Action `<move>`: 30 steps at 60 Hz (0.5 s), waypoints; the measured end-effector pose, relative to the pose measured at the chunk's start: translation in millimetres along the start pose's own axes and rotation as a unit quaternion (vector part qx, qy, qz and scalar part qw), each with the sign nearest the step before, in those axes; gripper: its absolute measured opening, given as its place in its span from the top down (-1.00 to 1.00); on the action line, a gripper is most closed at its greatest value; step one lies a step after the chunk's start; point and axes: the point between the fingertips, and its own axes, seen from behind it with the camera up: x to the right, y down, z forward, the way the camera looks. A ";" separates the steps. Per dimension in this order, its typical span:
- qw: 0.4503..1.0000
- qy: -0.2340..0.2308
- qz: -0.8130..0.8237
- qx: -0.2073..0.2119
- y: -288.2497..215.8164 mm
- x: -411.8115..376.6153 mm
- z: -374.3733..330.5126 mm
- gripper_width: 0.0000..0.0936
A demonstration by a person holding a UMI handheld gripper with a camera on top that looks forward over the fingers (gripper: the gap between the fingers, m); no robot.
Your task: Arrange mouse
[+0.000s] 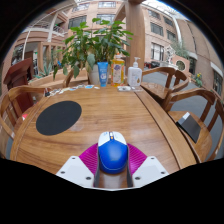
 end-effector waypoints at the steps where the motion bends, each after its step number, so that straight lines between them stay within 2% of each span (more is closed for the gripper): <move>1: 1.000 0.003 0.003 0.003 -3.1 2.0 -0.1 0.20; 6: 0.999 0.019 0.020 0.029 -34.5 12.6 -9.7 0.20; 18: 0.985 0.050 0.036 0.160 -183.7 20.9 -45.2 0.20; 23: 0.978 0.036 0.034 0.203 -232.2 -6.3 -56.8 0.20; 30: 0.978 -0.010 0.027 0.208 -260.5 -70.3 -41.0 0.20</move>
